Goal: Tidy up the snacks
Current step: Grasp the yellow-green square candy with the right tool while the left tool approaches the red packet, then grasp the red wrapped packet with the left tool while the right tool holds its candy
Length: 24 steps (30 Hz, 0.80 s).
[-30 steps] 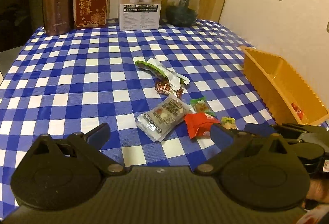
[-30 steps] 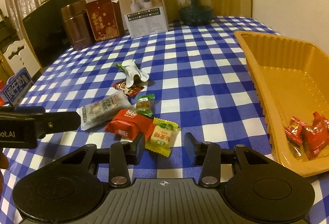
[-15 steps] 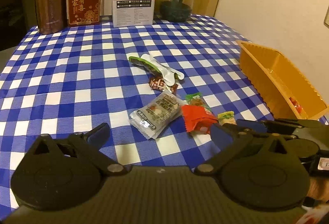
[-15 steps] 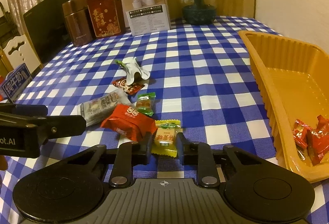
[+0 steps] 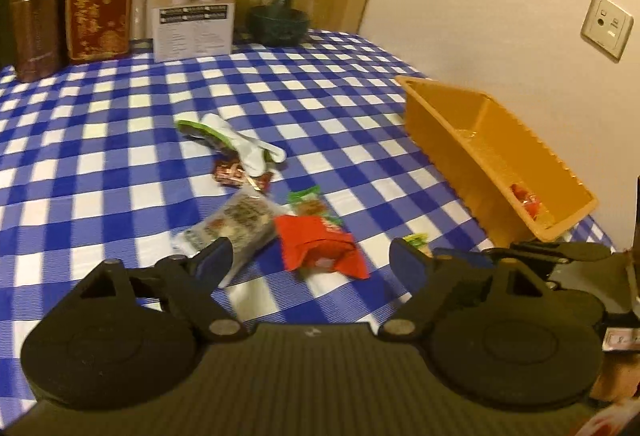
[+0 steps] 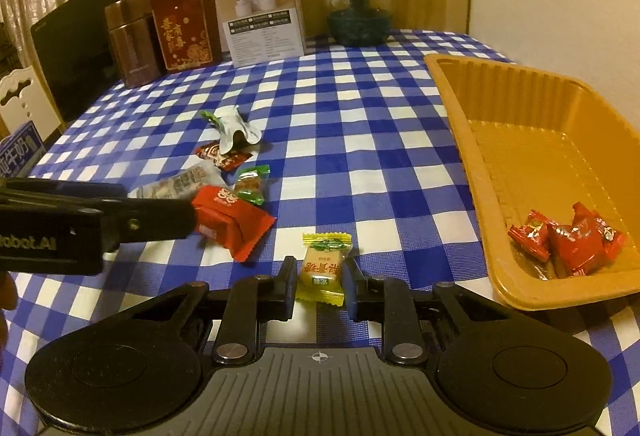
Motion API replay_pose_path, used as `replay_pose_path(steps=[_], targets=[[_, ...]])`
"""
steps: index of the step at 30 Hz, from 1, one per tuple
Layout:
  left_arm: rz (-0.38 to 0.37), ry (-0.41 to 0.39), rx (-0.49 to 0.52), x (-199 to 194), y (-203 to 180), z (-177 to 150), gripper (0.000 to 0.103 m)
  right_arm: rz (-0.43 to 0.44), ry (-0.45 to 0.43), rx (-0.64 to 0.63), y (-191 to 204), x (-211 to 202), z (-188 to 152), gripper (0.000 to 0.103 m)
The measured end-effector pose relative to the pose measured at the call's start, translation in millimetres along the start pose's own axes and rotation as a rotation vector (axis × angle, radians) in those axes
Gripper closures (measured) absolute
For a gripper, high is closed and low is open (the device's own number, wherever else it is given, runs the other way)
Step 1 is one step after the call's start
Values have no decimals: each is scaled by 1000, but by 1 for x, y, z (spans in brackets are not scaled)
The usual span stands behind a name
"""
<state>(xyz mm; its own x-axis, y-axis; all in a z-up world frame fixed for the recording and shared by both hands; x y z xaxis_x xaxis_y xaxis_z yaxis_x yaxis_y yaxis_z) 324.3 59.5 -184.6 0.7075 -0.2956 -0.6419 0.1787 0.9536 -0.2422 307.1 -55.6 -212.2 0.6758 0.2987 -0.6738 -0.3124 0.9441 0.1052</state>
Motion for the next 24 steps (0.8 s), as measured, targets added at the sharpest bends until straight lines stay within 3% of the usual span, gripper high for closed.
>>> replay_pose_path(steps=[2, 6, 14, 20, 24], targets=[[-9, 8, -11, 6, -3, -1, 25, 0, -1, 2, 0, -1, -1, 79], [-23, 26, -43, 15, -5, -2, 41, 5, -1, 5, 1, 0, 0, 79], [-27, 41, -99, 32, -5, -2, 43, 6, -4, 2, 0, 1, 0, 79], [-5, 37, -156, 37, 2, 1, 60, 10, -5, 7, 2, 1, 0, 79], [-4, 47, -160, 41, 1, -1, 61, 10, -6, 8, 1, 1, 0, 79]])
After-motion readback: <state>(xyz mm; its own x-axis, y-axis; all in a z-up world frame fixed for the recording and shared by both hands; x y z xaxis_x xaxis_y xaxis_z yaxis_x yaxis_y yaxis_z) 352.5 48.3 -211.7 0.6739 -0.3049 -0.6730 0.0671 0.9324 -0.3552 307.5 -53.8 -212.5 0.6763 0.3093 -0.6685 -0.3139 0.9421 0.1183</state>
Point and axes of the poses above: each gripper's, at about its wrist camera, not at the fingertips, and x roughly the way its jaws point, y to its left, z to its top, the point moved 10 cm from there along x, roughly the way its jaws point, and after that the axes turned 3 degrees about -x, right-handed, at the moved point
